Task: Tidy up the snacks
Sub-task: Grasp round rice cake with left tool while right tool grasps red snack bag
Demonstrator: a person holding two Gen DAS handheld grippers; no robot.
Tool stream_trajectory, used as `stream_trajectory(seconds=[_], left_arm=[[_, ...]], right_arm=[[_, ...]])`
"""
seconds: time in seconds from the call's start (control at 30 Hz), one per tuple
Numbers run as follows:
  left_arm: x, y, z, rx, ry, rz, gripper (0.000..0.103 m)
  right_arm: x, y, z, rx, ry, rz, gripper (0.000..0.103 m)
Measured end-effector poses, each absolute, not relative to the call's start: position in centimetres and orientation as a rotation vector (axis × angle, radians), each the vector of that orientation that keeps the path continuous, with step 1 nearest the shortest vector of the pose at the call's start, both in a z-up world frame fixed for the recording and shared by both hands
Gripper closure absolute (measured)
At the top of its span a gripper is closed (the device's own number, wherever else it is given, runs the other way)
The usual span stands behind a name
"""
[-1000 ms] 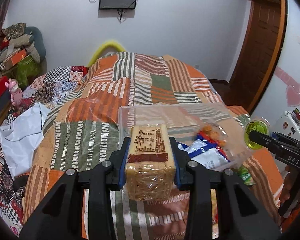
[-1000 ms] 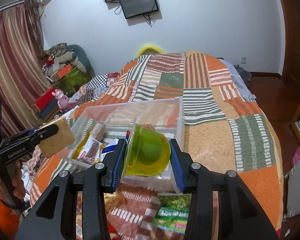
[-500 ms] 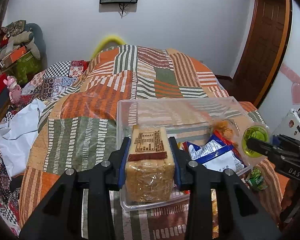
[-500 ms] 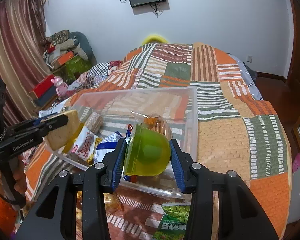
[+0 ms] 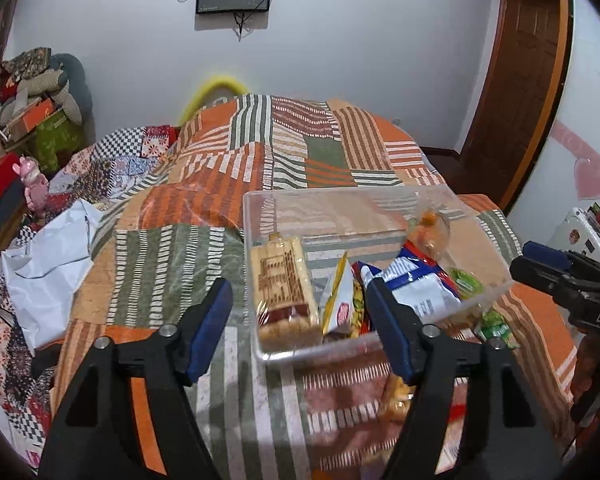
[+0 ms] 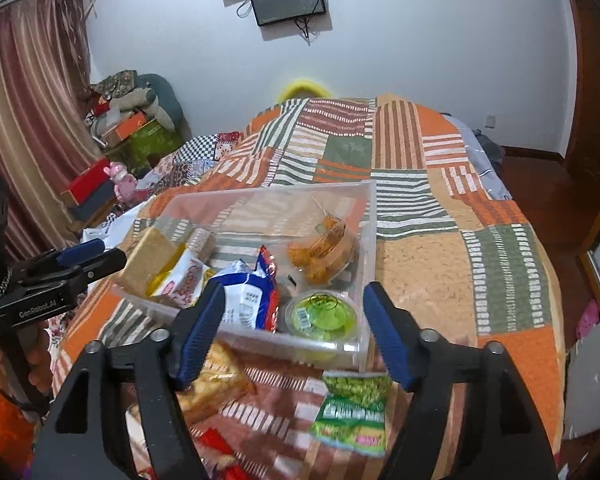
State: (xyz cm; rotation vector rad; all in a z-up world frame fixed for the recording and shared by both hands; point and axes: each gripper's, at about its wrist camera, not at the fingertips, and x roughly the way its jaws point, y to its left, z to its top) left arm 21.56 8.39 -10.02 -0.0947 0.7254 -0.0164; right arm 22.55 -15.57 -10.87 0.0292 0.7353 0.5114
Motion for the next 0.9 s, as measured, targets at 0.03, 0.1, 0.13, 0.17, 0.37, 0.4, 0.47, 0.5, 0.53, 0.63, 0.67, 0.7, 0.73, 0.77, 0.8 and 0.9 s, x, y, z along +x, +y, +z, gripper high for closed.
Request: stream_trajectory(seconds=[0.03,0.1,0.13,0.17,0.37,0.4,0.47,0.5,0.53,0.63,0.67,0.7,0.73,0.77,0.8,0.9], left_arm=[[21.0,8.4,-9.8,-0.091,0.723,-0.020,0.032],[19.8,8.4,-9.4,-0.085,0.728,-0.026,0.031],[19.3,8.4,-9.3,-0.084,0.730,-0.026,0.030],[18.8,8.5,-9.1,-0.083,0.734,-0.026,0.029],[15.3,8.4,-9.3,-0.067,0.756,-0.028,0.025],[14.6,8.4,-9.6,-0.062,0.768,-0.031,0.025],[13.6,8.3,-10.3,-0.054,0.785,-0.028,0.025],[13.1,8.4,-10.7,-0.051,0.795,-0.024,0.025],[12.6,8.5,-11.1,-0.048,0.807,-0.022,0.025],[11.3,8.7,-12.4,-0.045,0.842,-0.018,0.025],[10.9,8.7,-12.8,-0.044,0.854,-0.019,0.025],[10.7,8.7,-13.2,-0.042,0.866,-0.020,0.025],[10.4,8.8,-13.7,-0.040,0.879,-0.021,0.025],[10.1,8.8,-14.0,-0.037,0.888,-0.022,0.025],[9.8,8.8,-14.5,-0.031,0.900,-0.023,0.025],[9.4,8.9,-15.2,-0.023,0.918,-0.027,0.025]], right_arm=[[22.2,-15.6,-10.7,0.032,0.735,0.513,0.026],[21.3,-15.7,-10.4,0.042,0.733,0.520,0.023],[20.9,-15.7,-10.3,0.046,0.735,0.526,0.022],[20.5,-15.7,-10.3,0.046,0.738,0.535,0.022],[17.8,-15.4,-10.4,0.024,0.750,0.567,0.022],[17.4,-15.3,-10.5,0.023,0.756,0.573,0.022],[16.9,-15.1,-10.9,0.024,0.774,0.586,0.022],[16.6,-15.0,-11.2,0.021,0.785,0.591,0.022],[16.2,-14.9,-11.6,0.015,0.797,0.592,0.022],[15.0,-14.6,-13.0,0.005,0.839,0.596,0.021],[14.7,-14.4,-13.6,0.010,0.860,0.602,0.018],[14.3,-14.2,-14.1,0.013,0.878,0.607,0.018],[14.0,-14.1,-14.6,0.015,0.896,0.610,0.017],[13.9,-13.8,-15.4,0.015,0.921,0.614,0.017],[13.8,-13.5,-16.0,0.016,0.942,0.618,0.017],[13.5,-12.6,-17.3,0.022,0.994,0.624,0.017]])
